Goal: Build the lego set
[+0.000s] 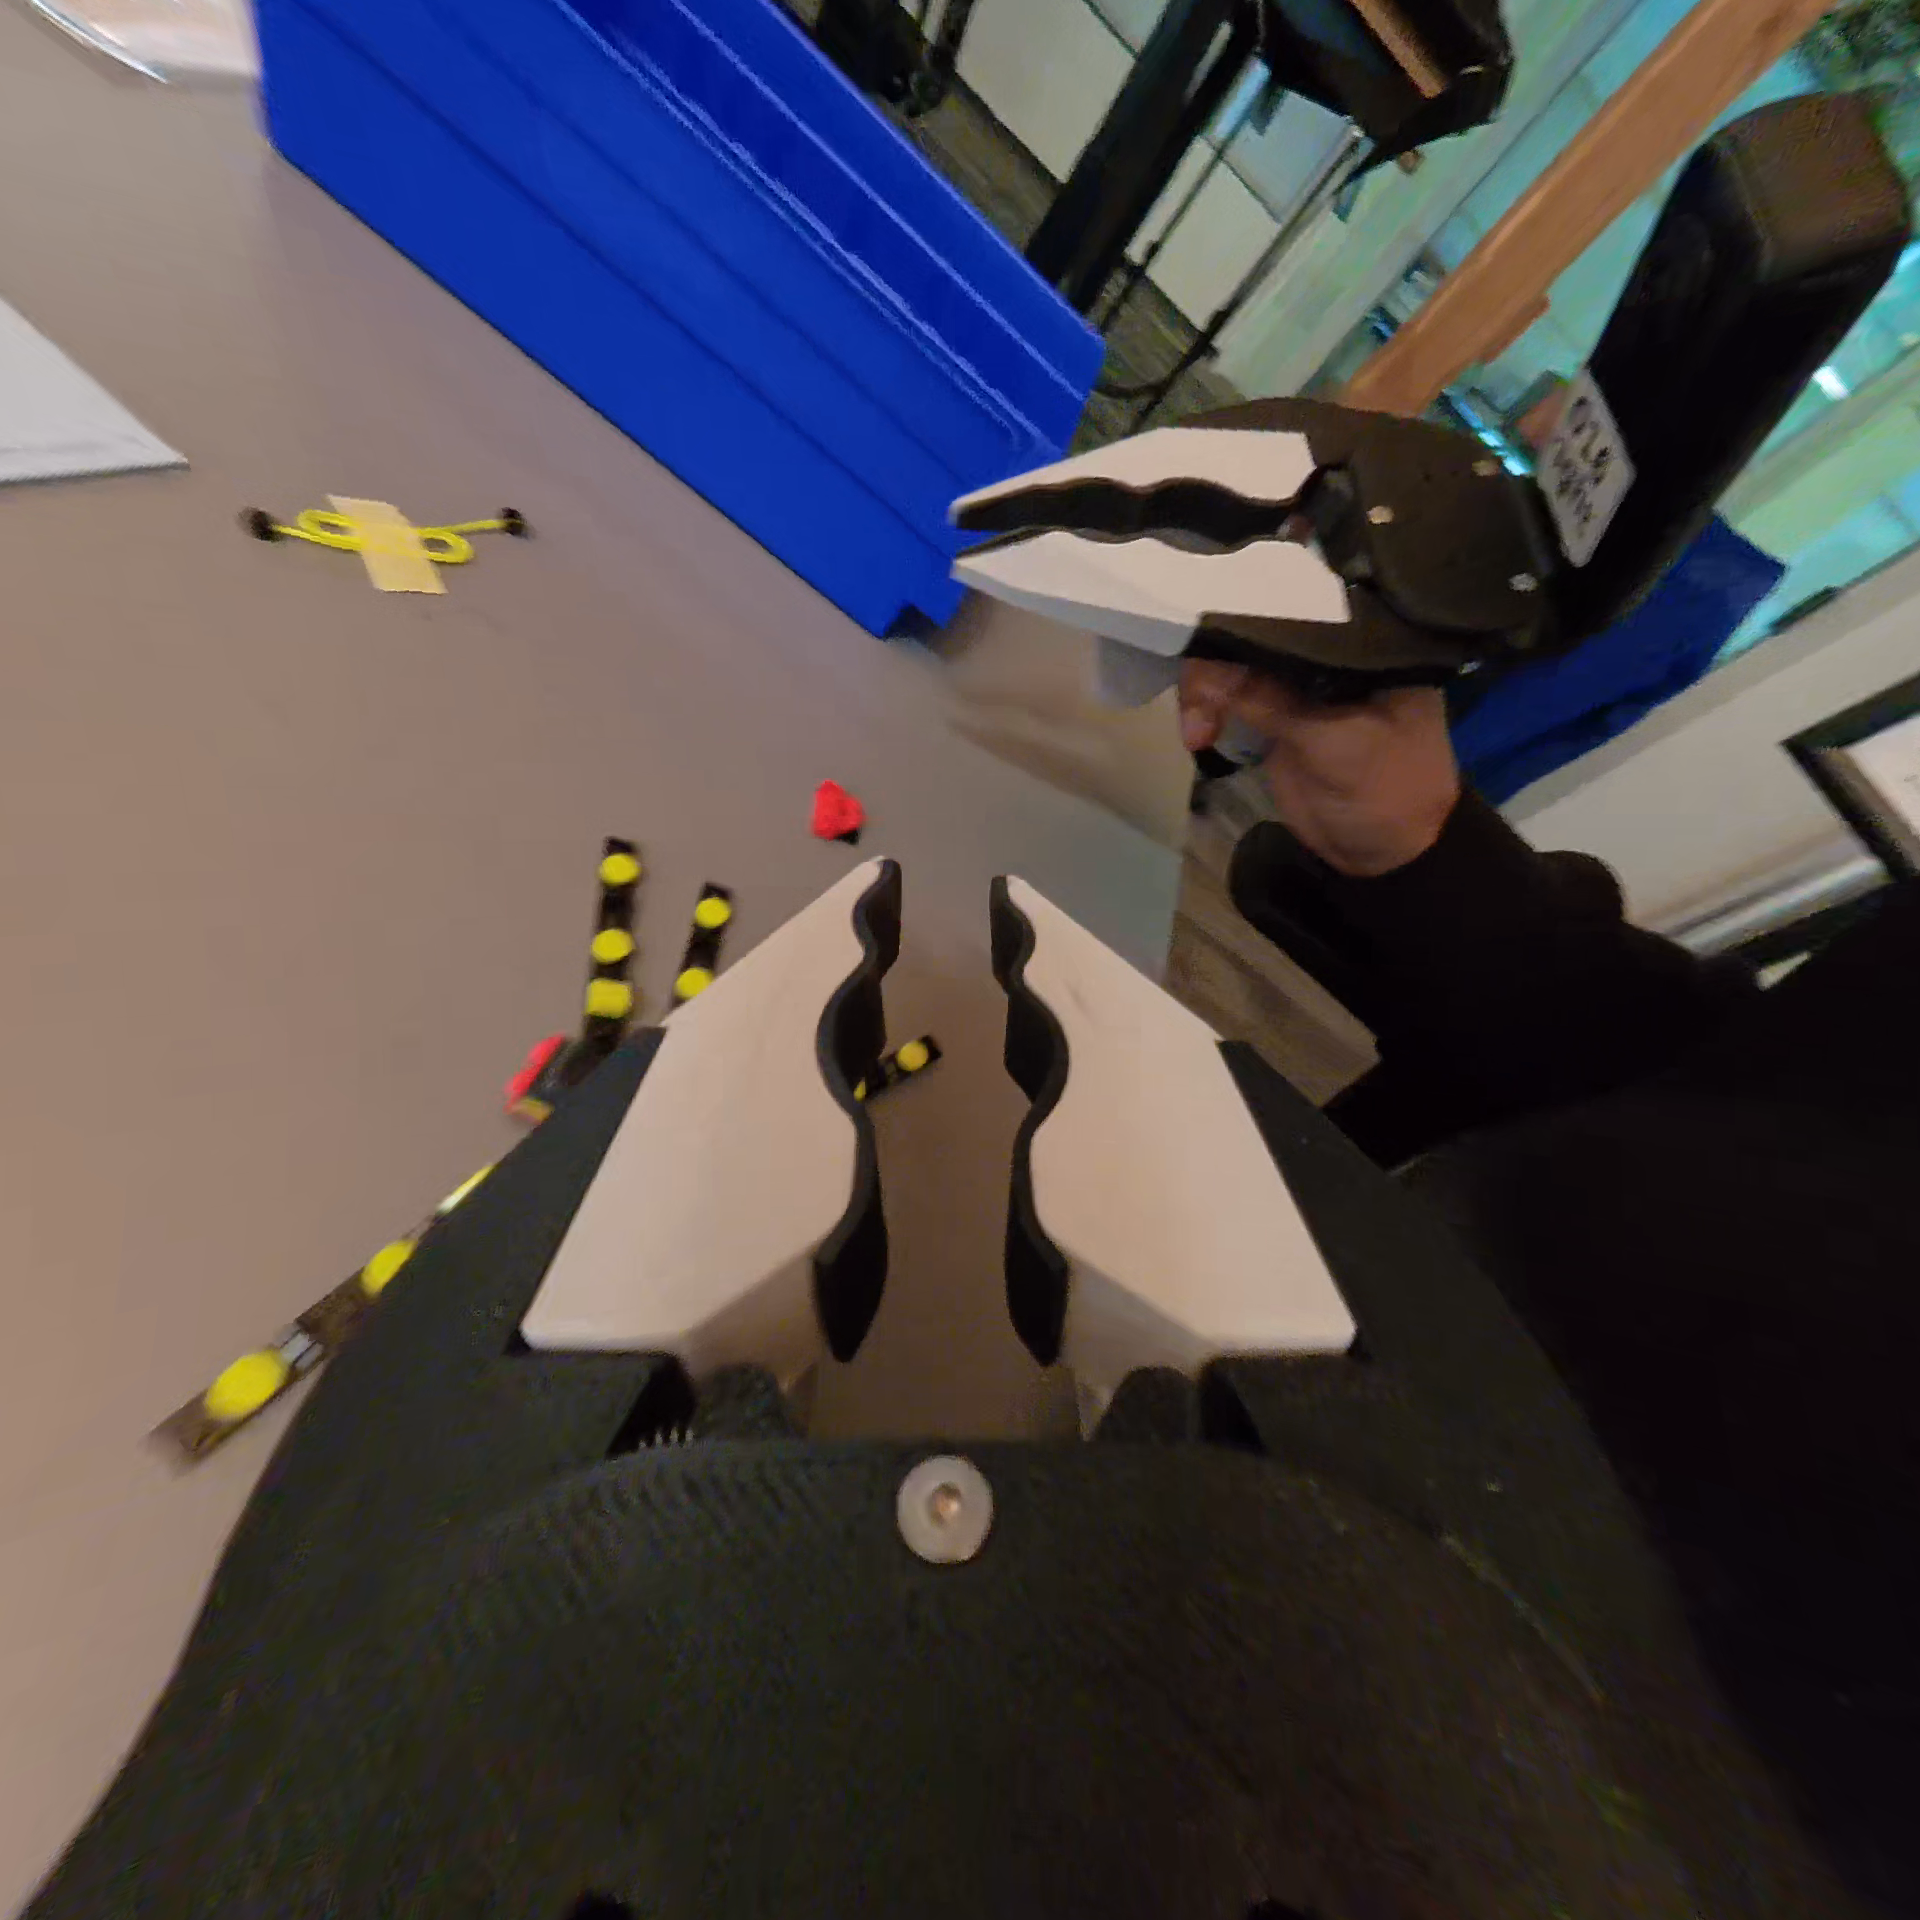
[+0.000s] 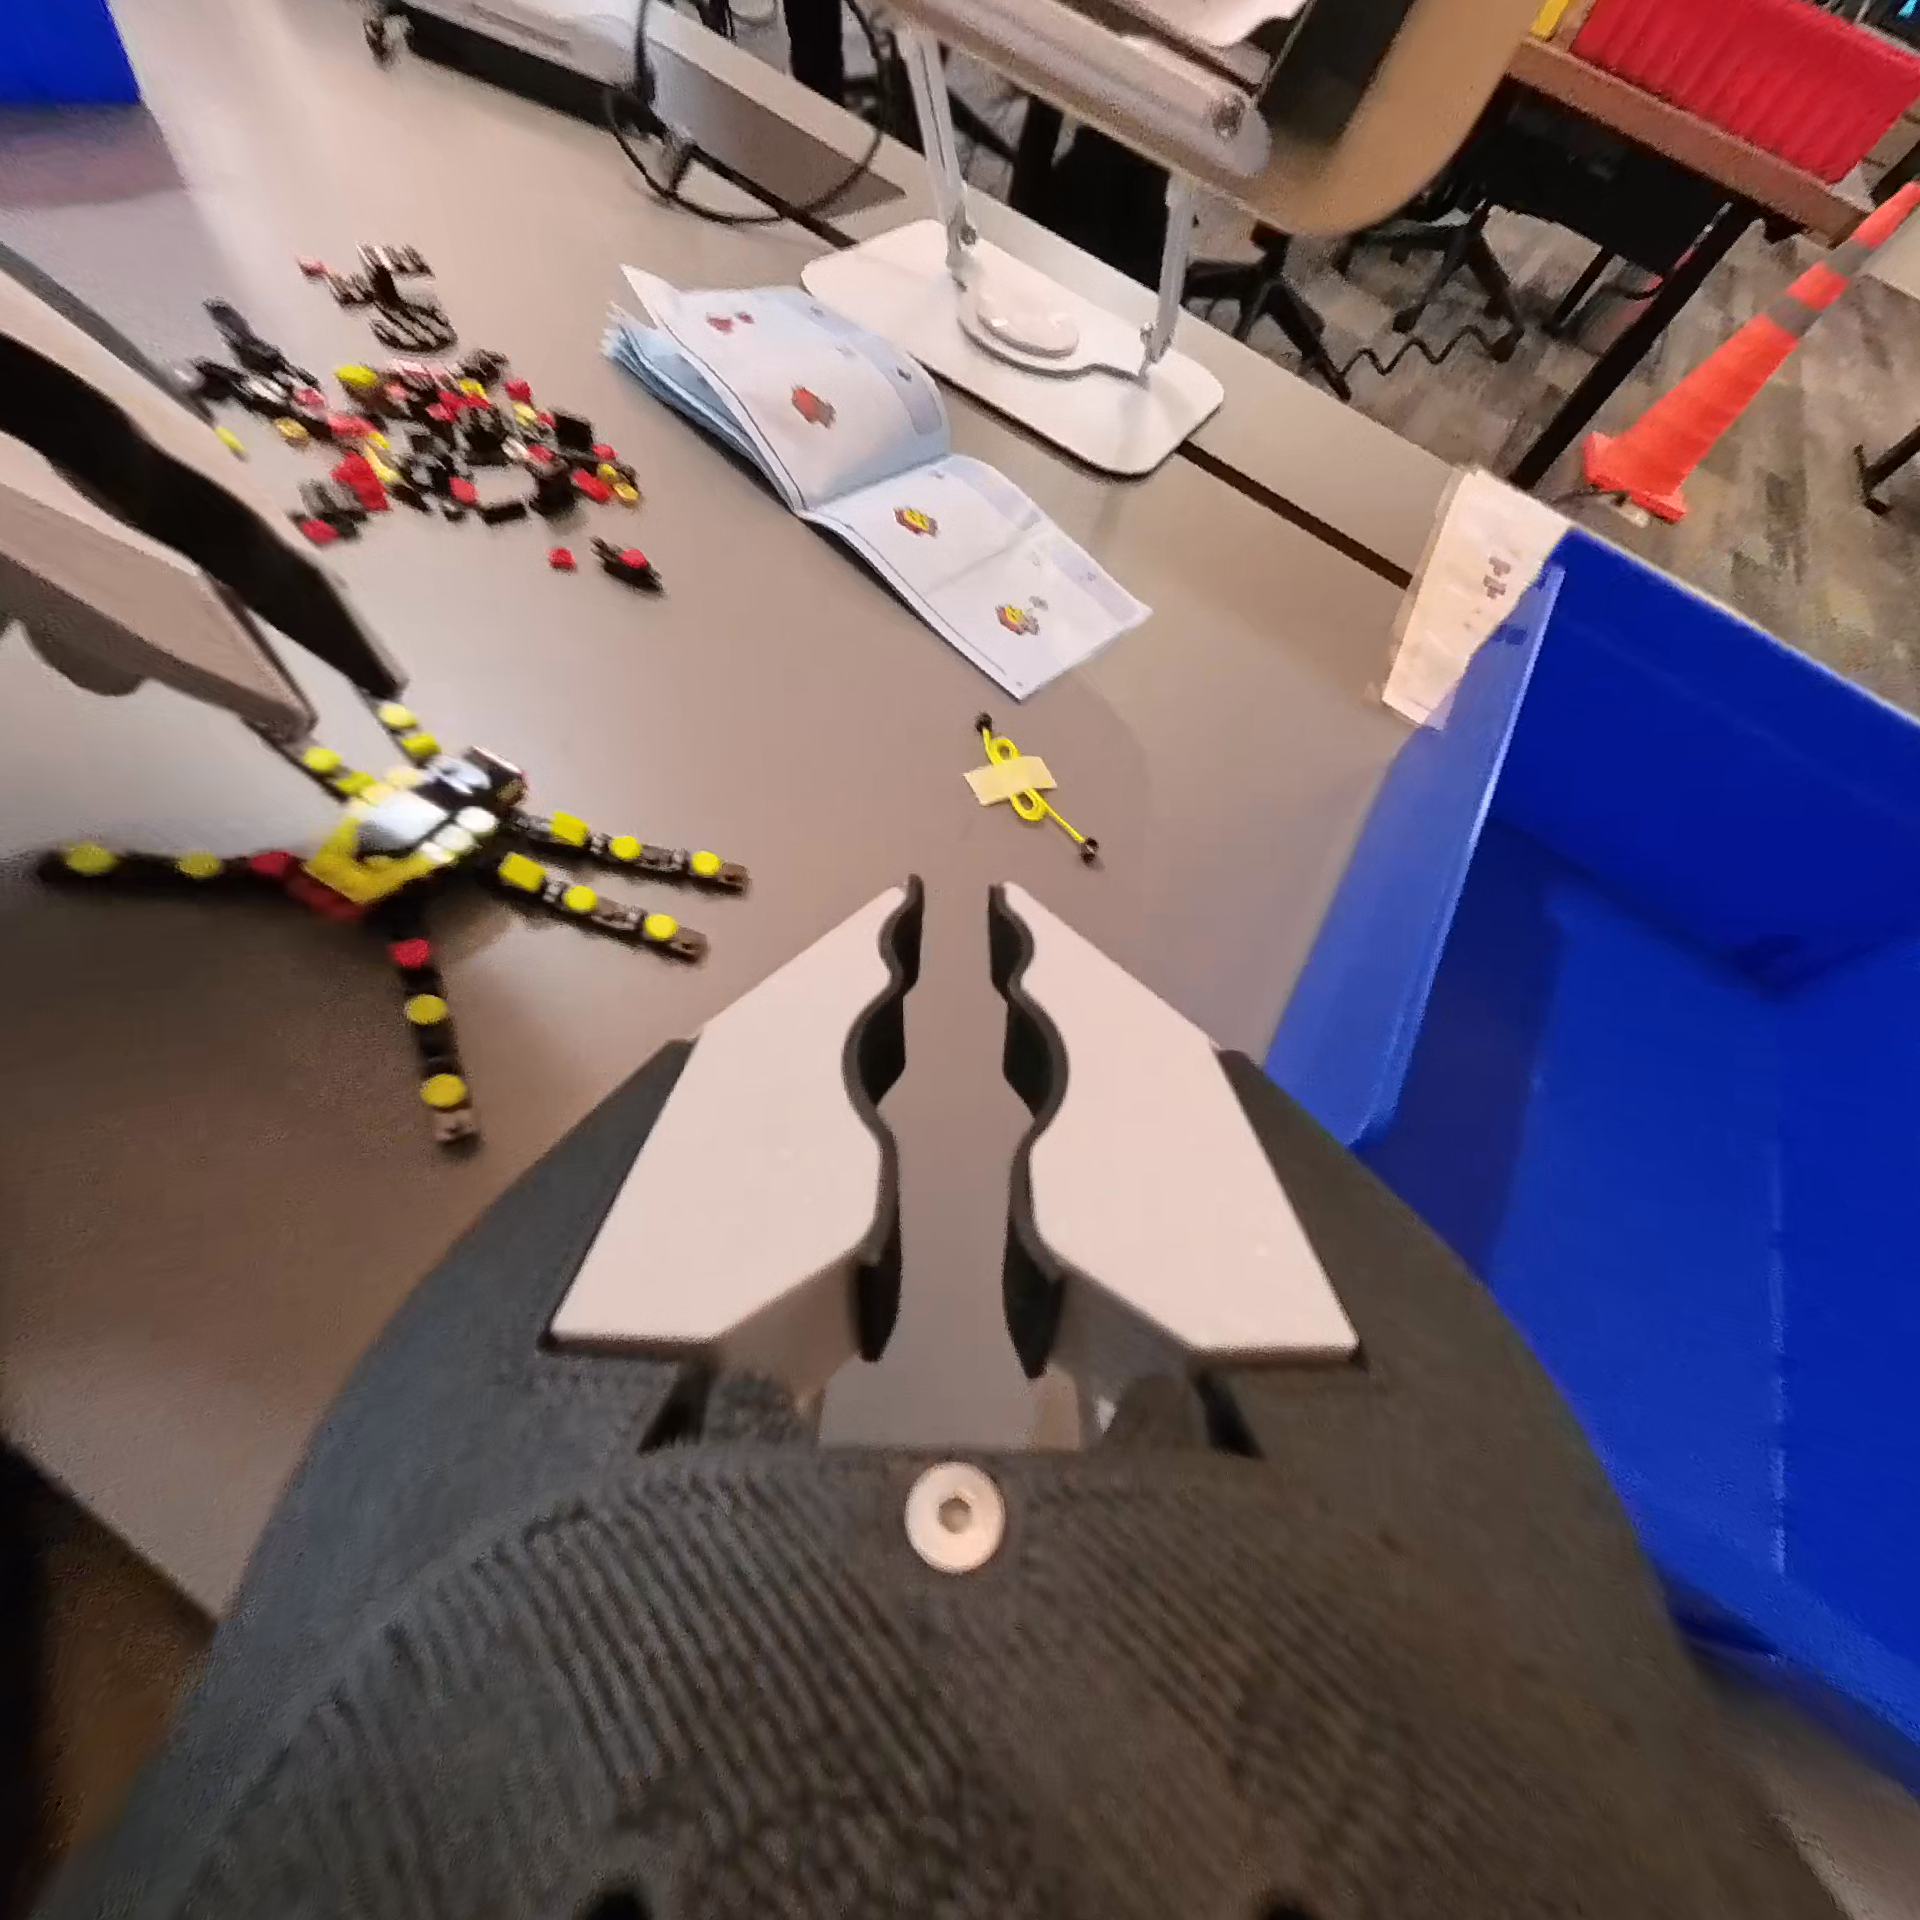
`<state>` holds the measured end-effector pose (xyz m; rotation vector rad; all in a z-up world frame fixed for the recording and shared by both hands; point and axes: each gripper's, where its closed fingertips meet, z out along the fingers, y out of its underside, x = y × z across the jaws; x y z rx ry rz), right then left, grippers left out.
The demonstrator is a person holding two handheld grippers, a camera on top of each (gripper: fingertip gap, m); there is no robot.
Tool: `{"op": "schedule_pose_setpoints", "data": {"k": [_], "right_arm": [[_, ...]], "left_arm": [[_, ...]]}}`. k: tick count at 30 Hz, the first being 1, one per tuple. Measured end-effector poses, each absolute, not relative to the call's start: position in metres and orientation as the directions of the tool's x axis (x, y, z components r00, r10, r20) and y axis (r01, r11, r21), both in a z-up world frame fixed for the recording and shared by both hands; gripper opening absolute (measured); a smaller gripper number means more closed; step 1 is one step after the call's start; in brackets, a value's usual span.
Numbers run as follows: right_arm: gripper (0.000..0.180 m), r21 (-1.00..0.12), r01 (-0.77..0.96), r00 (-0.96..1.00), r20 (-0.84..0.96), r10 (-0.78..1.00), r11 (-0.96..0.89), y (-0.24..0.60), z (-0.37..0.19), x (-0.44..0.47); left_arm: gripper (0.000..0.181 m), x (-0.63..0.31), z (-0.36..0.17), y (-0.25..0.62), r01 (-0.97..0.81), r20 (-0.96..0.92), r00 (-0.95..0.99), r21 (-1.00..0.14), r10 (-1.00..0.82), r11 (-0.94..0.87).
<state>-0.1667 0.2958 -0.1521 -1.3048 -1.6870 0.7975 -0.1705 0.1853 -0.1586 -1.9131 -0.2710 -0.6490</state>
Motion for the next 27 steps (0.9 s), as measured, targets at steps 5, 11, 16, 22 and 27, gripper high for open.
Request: {"op": "schedule_pose_setpoints", "data": {"k": [5, 11, 16, 22, 27], "right_arm": [[0.022, -0.869, 0.462, -0.137, 0.129, 0.982, 0.179, 0.266, -0.144, -0.160], [0.029, -0.784, 0.604, -0.148, 0.063, 0.987, 0.141, 0.242, -0.161, -0.150], [0.029, -0.606, 0.764, -0.155, 0.162, 0.975, 0.222, 0.243, -0.200, -0.135], [0.031, -0.570, 0.772, -0.260, 0.122, 0.958, 0.282, 0.225, -0.229, -0.138], [0.026, -0.520, 0.689, -0.509, 0.148, 0.848, 0.504, 0.229, -0.225, -0.134]], "left_arm": [[0.015, -0.213, -0.163, 0.125, 0.465, 0.479, 0.876, -0.814, 0.051, -0.347], [0.018, -0.206, -0.164, 0.081, 0.482, 0.488, 0.871, -0.818, 0.064, -0.314], [0.021, -0.189, -0.142, 0.073, 0.424, 0.457, 0.889, -0.848, -0.030, -0.318], [0.021, -0.212, -0.138, 0.058, 0.381, 0.388, 0.921, -0.879, 0.032, -0.286], [0.021, -0.215, -0.139, 0.055, 0.490, 0.508, 0.861, -0.827, 0.007, -0.276]]}}
